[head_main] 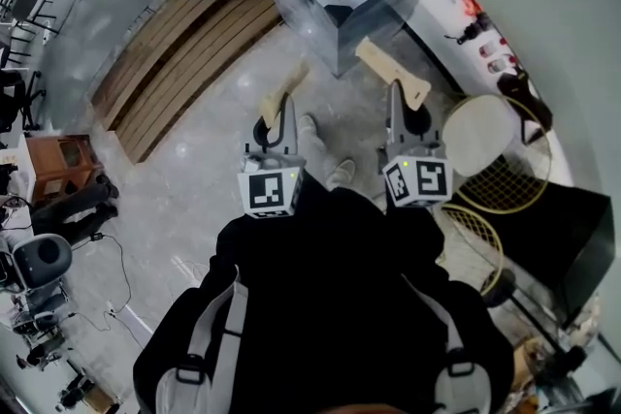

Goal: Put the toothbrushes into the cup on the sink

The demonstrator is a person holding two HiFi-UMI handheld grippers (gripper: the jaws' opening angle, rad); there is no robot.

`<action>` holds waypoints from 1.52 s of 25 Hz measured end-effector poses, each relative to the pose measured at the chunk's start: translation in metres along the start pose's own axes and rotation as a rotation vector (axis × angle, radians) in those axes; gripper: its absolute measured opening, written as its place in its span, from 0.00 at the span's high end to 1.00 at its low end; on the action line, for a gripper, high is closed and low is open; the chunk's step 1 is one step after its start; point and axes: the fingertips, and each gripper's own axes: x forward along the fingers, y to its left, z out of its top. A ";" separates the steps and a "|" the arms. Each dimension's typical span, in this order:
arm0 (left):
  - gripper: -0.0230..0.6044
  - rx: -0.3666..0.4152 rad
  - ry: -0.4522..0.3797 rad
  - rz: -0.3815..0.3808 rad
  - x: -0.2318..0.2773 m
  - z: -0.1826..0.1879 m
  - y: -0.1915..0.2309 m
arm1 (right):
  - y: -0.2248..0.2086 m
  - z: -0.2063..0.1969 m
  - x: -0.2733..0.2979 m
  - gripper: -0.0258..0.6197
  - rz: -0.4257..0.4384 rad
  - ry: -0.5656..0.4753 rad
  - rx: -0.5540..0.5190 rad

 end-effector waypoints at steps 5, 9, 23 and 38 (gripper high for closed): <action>0.91 -0.018 0.005 -0.006 0.021 -0.008 -0.006 | -0.009 -0.005 0.009 0.91 0.004 0.019 -0.012; 0.91 -0.023 0.003 -0.028 0.044 -0.009 -0.007 | -0.018 -0.004 0.023 0.91 -0.005 0.020 -0.028; 0.91 -0.029 -0.018 -0.062 0.160 0.005 0.040 | -0.042 -0.009 0.135 0.91 -0.027 0.055 -0.054; 0.91 -0.008 -0.029 -0.247 0.369 0.052 0.113 | -0.091 0.022 0.316 0.91 -0.211 0.048 -0.046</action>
